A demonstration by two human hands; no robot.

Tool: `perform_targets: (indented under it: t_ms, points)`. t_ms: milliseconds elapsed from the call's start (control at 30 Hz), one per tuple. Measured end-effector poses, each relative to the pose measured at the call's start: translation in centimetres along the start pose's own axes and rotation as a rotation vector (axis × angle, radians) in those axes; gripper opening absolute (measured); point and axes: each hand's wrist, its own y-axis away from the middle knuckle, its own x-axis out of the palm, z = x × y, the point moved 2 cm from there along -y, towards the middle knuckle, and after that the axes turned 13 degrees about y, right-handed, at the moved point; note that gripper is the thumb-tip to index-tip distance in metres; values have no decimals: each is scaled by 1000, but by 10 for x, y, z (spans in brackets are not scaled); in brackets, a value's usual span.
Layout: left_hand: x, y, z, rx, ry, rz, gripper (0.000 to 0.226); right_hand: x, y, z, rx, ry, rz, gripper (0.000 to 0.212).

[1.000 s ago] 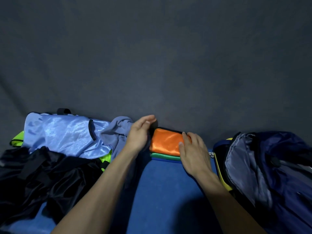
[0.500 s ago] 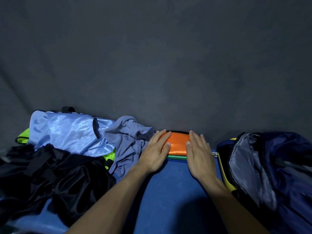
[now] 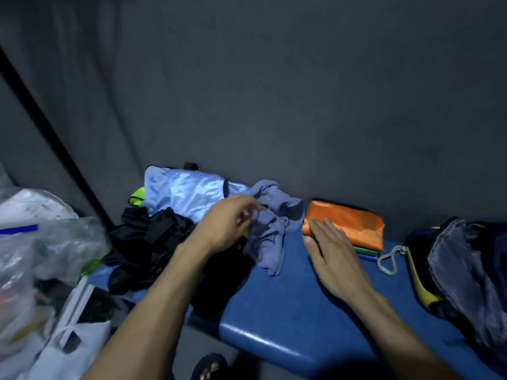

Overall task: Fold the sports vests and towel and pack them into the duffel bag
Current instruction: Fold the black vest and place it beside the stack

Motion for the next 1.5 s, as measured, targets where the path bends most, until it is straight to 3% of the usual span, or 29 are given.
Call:
perform_targets:
  t_ms: [67,233,300,400,500,633,733,800,900,967,1033,1100,1167,1200,1300,1400,1500]
  points:
    - [-39,28,29,-214,-129,55,18,-3,11,10,19,-90,60,68]
    - [-62,85,60,-627,-367,112,75,-19,31,46,51,-245,107,55]
    - [-46,95,58,-662,-399,153,67,-24,42,59,39,-267,119,53]
    - [-44,96,40,-509,-390,-47,29,-27,59,75,38,-362,144,49]
    - [-42,88,-6,-174,-128,-266,15,-26,70,81,98,-631,161,53]
    - [3,82,-85,53,394,-115,17,-37,77,76,136,-937,141,77]
    - [41,79,-118,142,534,88,11,-51,79,58,278,-1018,46,49]
    - [50,76,-123,197,493,187,28,-59,81,39,463,-1069,-2,34]
    - [48,66,-110,231,264,105,58,-68,83,11,582,-1236,-97,21]
    - [51,63,-95,147,149,103,80,-74,82,1,590,-1385,-143,25]
    - [58,61,-80,18,187,139,98,-82,81,-3,582,-1522,-155,22]
    - [67,58,-67,-67,236,229,91,-85,80,-6,579,-1640,-129,27]
    - [67,56,-60,-45,76,286,55,-87,79,-8,557,-1697,-65,41]
    - [63,54,-59,-13,53,250,35,-90,79,-9,558,-1692,-47,48]
    - [36,45,-69,15,401,8,5,-94,77,-22,617,-1527,-94,47]
    - [-1,36,-76,69,556,-370,21,-99,77,-36,563,-1265,-127,49]
    - [-23,30,-69,39,576,-669,19,-100,79,-44,485,-1054,-107,36]
